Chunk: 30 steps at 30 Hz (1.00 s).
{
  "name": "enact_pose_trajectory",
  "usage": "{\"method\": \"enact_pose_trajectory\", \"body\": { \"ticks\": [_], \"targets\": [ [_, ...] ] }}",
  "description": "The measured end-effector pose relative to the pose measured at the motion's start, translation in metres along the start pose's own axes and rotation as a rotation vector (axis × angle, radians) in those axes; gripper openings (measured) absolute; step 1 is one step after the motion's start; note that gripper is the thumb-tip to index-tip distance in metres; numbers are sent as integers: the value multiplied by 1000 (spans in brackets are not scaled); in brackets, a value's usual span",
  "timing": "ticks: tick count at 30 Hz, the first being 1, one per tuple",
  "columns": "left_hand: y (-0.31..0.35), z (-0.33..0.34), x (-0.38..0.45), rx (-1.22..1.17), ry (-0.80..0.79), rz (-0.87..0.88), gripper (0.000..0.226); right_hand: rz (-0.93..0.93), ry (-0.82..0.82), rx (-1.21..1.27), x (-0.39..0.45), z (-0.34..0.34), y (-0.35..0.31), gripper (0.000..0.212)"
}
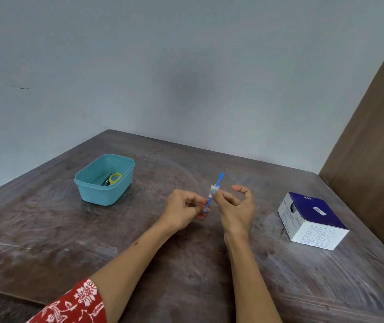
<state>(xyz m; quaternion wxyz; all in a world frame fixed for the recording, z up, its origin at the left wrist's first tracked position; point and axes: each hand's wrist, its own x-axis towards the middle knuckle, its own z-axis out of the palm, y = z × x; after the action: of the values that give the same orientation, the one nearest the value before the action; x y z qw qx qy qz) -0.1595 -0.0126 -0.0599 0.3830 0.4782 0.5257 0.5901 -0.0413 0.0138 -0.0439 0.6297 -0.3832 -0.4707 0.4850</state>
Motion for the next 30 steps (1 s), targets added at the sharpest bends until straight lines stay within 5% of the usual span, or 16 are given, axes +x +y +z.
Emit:
{"method": "enact_pose_trajectory", "body": {
  "ticks": [6,18,30],
  "targets": [
    [-3,-6,2,28,17,-16,18,65,-106,-101,-4,1,6,39],
    [2,-4,-2,54,23,-57,25,-6,-31,-83,-2,0,5,43],
    [11,-4,-4,18,89,126,17,-161,-139,-429,-5,-1,13,43]
  ]
}}
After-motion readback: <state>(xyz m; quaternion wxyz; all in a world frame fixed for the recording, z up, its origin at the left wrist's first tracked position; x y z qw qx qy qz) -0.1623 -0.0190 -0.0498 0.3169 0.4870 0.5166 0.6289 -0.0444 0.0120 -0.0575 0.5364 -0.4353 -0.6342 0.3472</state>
